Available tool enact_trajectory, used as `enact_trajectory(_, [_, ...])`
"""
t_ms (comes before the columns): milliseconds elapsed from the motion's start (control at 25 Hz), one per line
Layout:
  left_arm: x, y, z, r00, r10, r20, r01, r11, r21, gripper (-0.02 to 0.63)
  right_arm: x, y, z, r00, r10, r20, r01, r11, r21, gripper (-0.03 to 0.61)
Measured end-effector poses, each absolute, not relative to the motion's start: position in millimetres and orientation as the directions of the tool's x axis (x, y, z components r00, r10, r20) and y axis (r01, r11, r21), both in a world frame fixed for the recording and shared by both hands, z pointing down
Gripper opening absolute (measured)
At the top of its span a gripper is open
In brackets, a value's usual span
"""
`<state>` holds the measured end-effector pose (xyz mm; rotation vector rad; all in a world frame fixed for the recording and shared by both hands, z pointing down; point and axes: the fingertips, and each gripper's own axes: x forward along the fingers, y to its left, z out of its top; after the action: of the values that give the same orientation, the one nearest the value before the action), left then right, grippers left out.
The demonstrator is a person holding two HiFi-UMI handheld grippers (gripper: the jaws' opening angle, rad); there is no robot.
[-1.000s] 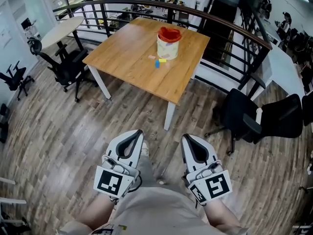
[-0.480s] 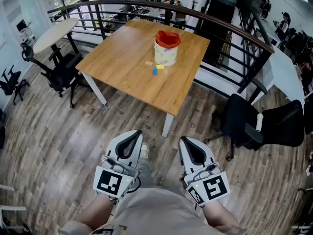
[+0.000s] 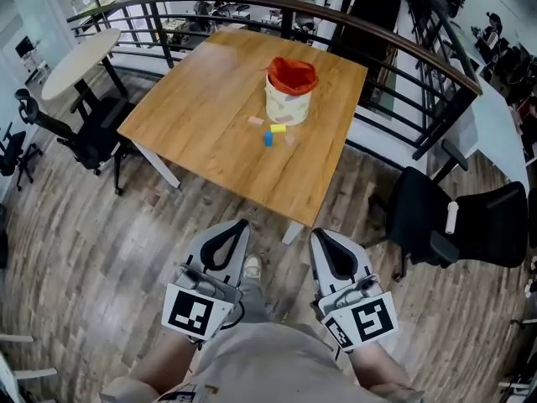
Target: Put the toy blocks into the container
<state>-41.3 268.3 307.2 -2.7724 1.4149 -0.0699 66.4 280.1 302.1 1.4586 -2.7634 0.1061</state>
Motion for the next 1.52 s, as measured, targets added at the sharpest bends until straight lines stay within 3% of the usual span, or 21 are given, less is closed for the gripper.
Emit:
enact_trajectory(720, [-102,71,281,0.684,-0.729,0.006,-0.729,-0.684,-0.028,0.011,4,89,267,-0.480,-0.877,0.006,-0.877,0.480,-0.018,0.021])
enact_trajectory(1520, [-90,34,279,0.646,-0.763,0.023,-0.763,-0.647,0.000,0.011,16,44,266,-0.538,-0.843,0.002,-0.841,0.536,-0.073,0.023])
